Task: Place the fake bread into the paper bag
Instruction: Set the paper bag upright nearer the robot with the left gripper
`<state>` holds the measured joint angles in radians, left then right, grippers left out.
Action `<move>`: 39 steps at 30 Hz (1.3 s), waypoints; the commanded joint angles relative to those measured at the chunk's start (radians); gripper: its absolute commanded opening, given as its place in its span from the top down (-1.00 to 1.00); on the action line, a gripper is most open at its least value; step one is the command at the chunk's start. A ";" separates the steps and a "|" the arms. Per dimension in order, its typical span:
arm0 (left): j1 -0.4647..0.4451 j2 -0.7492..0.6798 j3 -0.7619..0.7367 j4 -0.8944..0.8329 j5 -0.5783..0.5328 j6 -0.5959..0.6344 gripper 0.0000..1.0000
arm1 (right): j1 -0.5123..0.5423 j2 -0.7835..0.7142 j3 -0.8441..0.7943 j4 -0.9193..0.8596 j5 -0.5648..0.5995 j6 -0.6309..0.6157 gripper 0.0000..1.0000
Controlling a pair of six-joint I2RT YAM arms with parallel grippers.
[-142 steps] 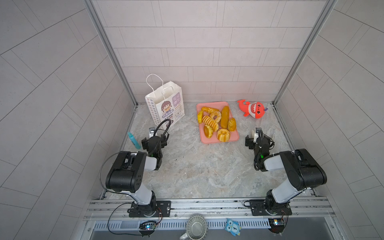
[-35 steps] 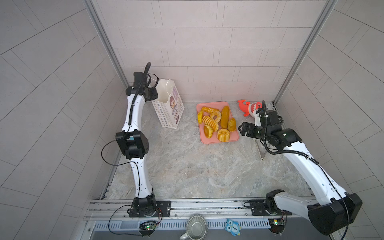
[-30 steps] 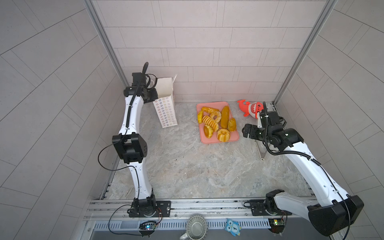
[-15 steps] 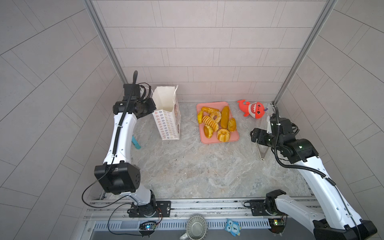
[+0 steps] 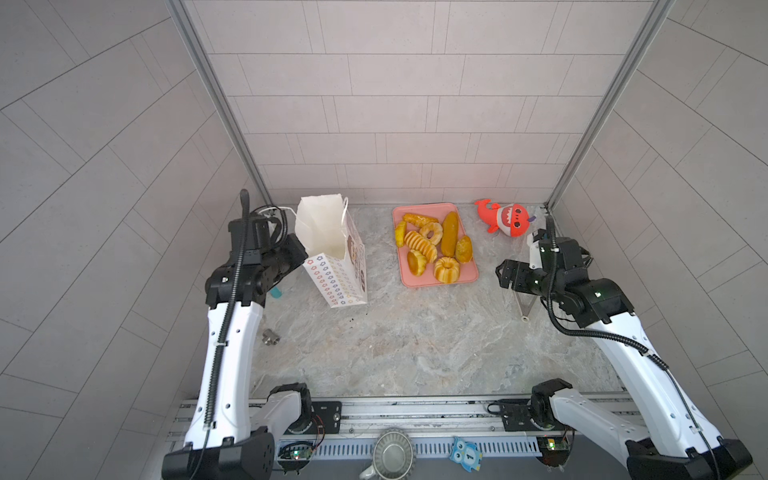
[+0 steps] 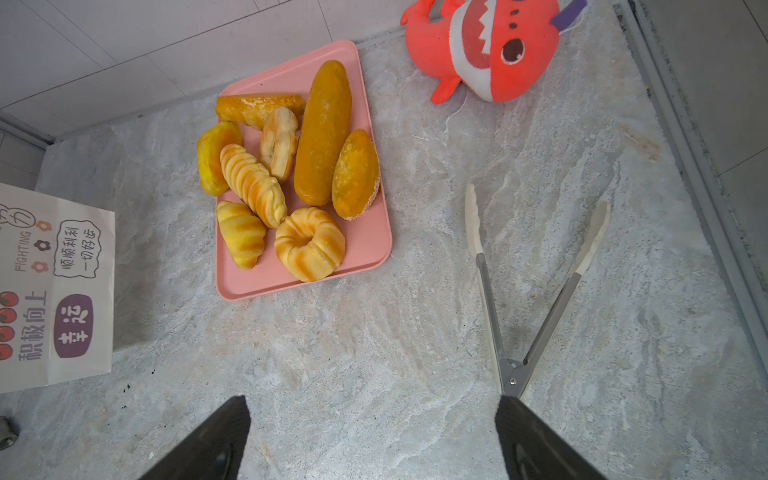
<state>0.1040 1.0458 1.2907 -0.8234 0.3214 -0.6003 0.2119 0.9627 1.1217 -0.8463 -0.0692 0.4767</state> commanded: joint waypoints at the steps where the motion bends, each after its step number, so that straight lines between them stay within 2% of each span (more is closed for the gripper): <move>1: -0.007 -0.044 -0.048 0.048 0.003 -0.073 1.00 | -0.005 -0.016 -0.011 0.015 -0.009 -0.014 -0.88; 10: -0.026 -0.088 -0.117 0.077 0.024 -0.151 1.00 | -0.004 -0.005 -0.017 0.020 -0.003 -0.018 -0.87; 13: -0.062 -0.092 -0.132 0.082 0.004 -0.166 0.94 | -0.004 0.006 -0.017 0.027 0.006 -0.018 -0.89; 22: -0.188 -0.088 -0.174 0.101 -0.066 -0.196 0.93 | -0.006 0.013 -0.018 0.040 0.005 -0.016 -0.90; 28: -0.239 -0.079 -0.173 0.101 -0.094 -0.199 0.92 | -0.006 0.005 -0.026 0.038 0.015 -0.021 -0.99; 33: -0.257 -0.075 -0.192 0.107 -0.101 -0.203 0.91 | -0.016 -0.002 -0.028 0.034 0.022 -0.026 -0.99; 37: -0.262 -0.077 -0.218 0.116 -0.102 -0.205 0.80 | -0.027 0.002 -0.024 0.028 0.044 0.002 -0.99; 39: -0.262 -0.079 -0.223 0.119 -0.101 -0.204 0.65 | -0.032 0.011 -0.016 0.005 0.086 0.045 -0.99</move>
<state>-0.1535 0.9718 1.0786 -0.7292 0.2340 -0.7944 0.1883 0.9756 1.1046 -0.8162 -0.0448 0.4747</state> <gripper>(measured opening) 0.165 0.995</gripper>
